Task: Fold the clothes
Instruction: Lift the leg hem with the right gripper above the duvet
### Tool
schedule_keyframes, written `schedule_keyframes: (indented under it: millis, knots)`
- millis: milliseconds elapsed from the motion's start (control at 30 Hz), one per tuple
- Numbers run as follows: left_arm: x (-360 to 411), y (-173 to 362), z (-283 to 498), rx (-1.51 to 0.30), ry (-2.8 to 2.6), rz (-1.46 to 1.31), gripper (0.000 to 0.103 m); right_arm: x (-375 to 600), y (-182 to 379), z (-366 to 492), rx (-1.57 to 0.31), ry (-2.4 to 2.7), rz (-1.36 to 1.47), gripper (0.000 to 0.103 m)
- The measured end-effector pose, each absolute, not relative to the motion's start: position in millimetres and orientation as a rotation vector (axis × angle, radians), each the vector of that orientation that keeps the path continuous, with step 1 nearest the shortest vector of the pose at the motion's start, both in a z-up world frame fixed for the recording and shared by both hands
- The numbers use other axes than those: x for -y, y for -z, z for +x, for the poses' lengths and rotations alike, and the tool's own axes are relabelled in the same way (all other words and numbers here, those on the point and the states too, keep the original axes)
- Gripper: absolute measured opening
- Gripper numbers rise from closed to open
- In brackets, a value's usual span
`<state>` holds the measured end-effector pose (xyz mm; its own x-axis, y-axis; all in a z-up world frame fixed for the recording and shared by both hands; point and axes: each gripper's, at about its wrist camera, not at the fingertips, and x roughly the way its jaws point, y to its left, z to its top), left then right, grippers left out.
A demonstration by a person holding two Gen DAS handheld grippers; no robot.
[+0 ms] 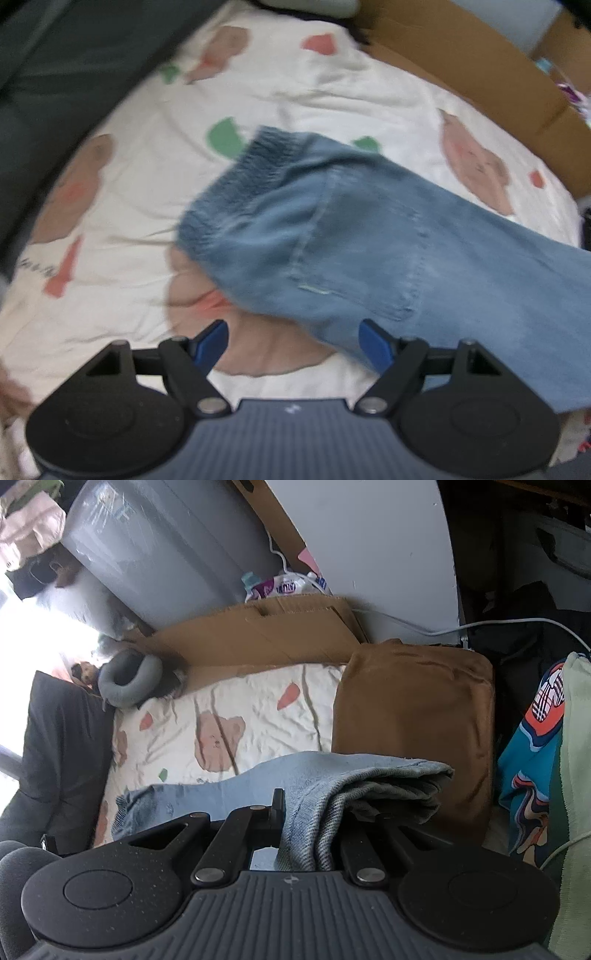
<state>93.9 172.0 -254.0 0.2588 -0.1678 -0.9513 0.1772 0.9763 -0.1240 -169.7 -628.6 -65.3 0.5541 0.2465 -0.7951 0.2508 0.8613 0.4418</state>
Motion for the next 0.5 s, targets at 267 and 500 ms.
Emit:
schedule_keyframes:
  millis: [267, 500]
  knots:
    - [-139.9, 270.3, 106.6, -1.254, 0.416, -0.032, 0.079, 611.5, 63.0, -152.1, -1.092, 0.065, 0.504, 0.004]
    - [-83.3, 278.1, 116.1, -1.222, 0.688, -0.014, 0.073, 591.4, 59.5, -141.7, -1.157, 0.113, 0.456, 0.005]
